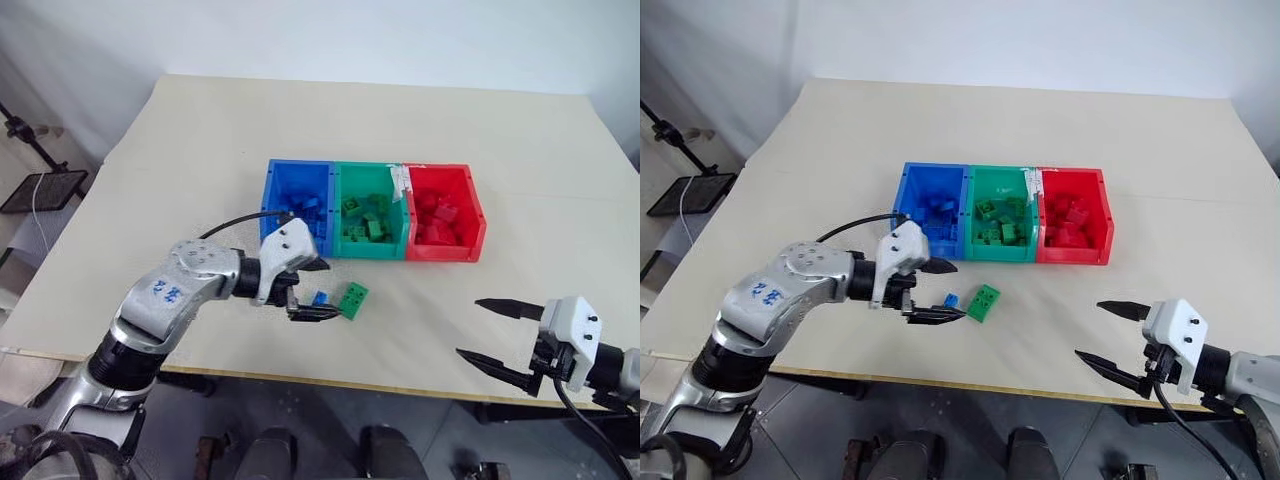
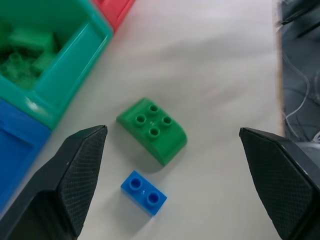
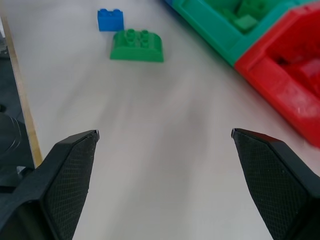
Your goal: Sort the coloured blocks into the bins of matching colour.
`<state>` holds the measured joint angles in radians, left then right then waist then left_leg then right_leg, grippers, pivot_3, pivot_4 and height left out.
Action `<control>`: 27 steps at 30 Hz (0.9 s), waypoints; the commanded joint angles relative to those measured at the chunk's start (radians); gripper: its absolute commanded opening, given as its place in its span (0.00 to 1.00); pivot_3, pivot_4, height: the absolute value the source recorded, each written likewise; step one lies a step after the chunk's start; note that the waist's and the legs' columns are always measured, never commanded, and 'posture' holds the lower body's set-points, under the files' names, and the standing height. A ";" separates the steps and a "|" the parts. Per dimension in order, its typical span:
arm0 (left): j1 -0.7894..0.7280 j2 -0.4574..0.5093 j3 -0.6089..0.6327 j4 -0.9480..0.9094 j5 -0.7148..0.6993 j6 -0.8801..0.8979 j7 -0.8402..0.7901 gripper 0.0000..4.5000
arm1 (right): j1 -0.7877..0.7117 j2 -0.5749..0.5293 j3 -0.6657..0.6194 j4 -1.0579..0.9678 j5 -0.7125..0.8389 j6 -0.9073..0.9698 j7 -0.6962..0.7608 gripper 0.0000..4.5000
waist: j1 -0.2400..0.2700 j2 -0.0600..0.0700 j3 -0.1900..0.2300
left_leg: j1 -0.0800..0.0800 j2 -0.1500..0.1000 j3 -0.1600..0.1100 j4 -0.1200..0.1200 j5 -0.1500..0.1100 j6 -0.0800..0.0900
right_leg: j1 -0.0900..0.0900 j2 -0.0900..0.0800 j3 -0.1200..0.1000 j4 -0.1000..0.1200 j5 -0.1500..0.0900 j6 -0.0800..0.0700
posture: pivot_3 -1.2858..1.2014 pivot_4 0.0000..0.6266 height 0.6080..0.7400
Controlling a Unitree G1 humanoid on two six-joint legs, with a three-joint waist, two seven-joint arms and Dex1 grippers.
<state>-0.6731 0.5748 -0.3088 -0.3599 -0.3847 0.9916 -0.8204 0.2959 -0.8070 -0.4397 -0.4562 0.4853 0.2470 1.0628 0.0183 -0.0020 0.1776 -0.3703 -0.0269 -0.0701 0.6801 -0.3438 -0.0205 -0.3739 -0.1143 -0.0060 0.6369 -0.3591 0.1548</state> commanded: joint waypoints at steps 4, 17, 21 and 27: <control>-0.118 -0.125 -0.117 0.029 0.071 0.177 0.157 1.00 | 0.008 0.011 -0.047 -0.119 0.071 0.009 -0.033 0.99 | 0.006 -0.001 0.000 | 0.000 -0.002 0.000 0.001 0.000 0.000 | 0.000 0.000 0.001 -0.001 0.000 0.000 | 0.52 0.24 1.00; -0.162 -0.192 -0.237 0.115 0.118 0.249 0.216 0.80 | 0.056 0.048 -0.043 -0.253 0.113 0.014 -0.093 1.00 | 0.007 -0.001 0.000 | 0.000 -0.002 0.000 0.001 0.000 0.000 | 0.000 -0.001 0.001 -0.002 0.000 0.000 | 0.52 0.24 1.00; -0.154 -0.202 -0.231 0.123 0.114 0.243 0.215 0.53 | 0.065 0.048 -0.042 -0.251 0.112 0.016 -0.097 1.00 | 0.007 -0.001 0.000 | -0.001 -0.003 0.000 0.001 0.000 0.000 | 0.000 -0.001 0.001 -0.004 0.000 0.000 | 0.52 0.24 1.00; -0.127 -0.202 -0.170 0.125 0.107 0.032 0.161 0.32 | 0.094 0.064 -0.058 -0.268 0.112 0.024 -0.131 1.00 | 0.008 -0.001 0.000 | -0.001 -0.003 0.000 0.001 0.000 0.000 | 0.000 -0.001 0.001 -0.005 0.000 0.000 | 0.52 0.24 1.00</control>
<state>-0.8028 0.3833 -0.5222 -0.2173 -0.2716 1.1348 -0.6317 0.3825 -0.7545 -0.4688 -0.6806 0.5813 0.2729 0.9500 0.0264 -0.0027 0.1780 -0.3711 -0.0296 -0.0703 0.6812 -0.3436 -0.0207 -0.3743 -0.1155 -0.0045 0.6319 -0.3591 0.1549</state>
